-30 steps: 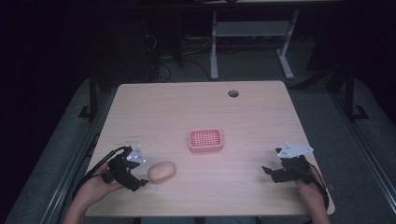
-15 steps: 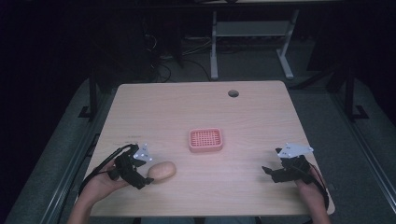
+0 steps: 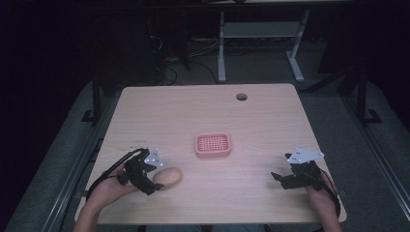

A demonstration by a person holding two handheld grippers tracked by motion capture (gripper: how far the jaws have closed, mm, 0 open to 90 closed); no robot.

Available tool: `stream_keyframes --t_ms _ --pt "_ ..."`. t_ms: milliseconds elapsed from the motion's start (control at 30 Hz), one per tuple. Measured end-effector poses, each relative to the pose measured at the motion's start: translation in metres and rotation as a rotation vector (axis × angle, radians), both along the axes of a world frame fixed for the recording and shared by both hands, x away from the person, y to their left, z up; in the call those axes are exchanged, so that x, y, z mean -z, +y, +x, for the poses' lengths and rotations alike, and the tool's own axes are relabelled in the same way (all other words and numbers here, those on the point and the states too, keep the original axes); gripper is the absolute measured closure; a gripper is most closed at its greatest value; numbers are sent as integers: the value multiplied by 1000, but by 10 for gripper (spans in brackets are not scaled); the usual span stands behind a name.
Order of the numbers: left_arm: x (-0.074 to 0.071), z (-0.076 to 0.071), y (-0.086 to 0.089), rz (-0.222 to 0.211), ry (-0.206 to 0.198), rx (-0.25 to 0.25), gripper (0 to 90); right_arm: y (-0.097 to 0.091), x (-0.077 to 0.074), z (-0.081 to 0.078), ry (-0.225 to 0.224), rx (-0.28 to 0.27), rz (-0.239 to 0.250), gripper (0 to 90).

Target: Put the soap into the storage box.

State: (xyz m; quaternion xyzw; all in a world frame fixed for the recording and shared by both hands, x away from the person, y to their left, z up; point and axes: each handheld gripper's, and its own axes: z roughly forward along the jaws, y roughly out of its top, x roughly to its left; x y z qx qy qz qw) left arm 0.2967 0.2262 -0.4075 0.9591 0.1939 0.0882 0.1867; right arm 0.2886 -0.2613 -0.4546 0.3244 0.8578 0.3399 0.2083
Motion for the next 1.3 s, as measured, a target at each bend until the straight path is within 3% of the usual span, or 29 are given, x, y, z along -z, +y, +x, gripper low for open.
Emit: stream_keyframes --t_ms 1300 --pt "3 10 -25 2 9 45 193 0 0 0 -2 0 3 139"
